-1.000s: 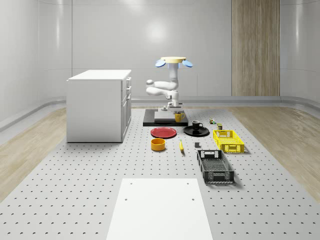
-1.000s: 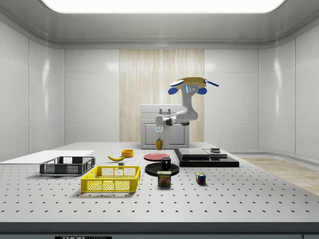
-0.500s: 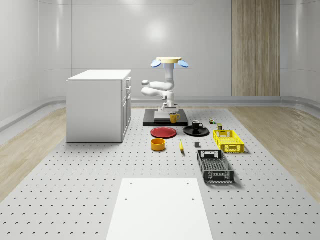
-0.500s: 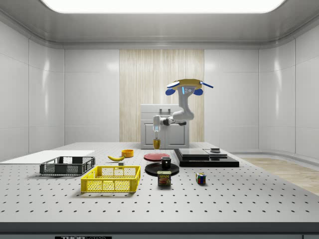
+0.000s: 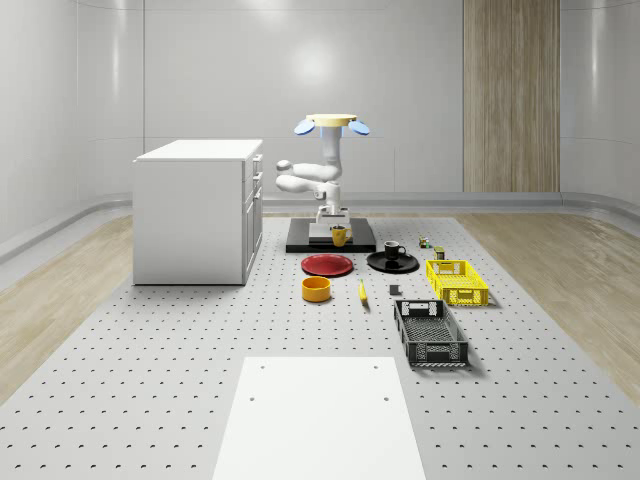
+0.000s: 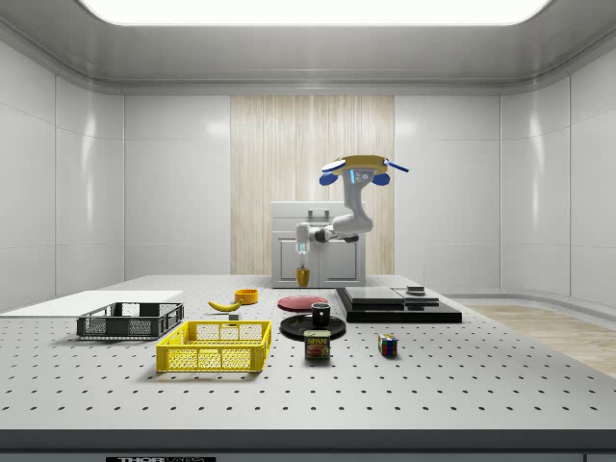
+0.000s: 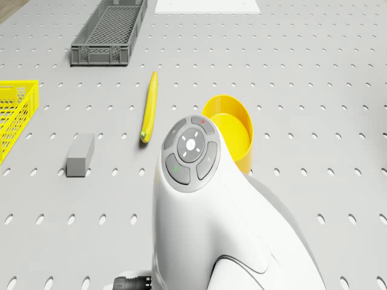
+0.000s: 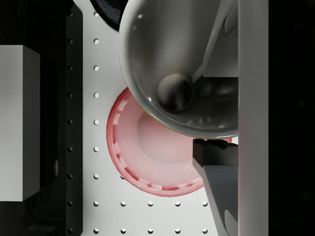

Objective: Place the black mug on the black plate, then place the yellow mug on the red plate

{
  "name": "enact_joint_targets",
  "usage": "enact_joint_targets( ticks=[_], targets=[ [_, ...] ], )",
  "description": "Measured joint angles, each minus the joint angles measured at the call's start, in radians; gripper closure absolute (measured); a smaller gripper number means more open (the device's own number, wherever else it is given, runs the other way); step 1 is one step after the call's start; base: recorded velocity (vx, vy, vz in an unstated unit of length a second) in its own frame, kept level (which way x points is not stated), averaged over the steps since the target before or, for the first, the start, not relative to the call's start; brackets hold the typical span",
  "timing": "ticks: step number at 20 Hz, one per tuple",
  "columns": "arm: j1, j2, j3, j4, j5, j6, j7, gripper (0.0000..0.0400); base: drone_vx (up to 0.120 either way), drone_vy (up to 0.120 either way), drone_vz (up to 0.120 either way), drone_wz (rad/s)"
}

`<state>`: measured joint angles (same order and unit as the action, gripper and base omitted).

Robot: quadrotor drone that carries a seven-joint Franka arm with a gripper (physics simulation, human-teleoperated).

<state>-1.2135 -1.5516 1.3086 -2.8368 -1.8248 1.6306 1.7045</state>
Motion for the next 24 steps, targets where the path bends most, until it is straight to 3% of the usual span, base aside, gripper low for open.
enact_joint_targets(
  ticks=[10,24],
  targets=[
    [-0.015,0.001,-0.1,0.028,-0.094,0.037,-0.003,0.029,0.0,0.0,0.0,0.0],
    [0.098,-0.011,-0.13,0.051,-0.116,0.066,-0.134,0.029,0.0,0.0,0.0,0.0]
  ],
)
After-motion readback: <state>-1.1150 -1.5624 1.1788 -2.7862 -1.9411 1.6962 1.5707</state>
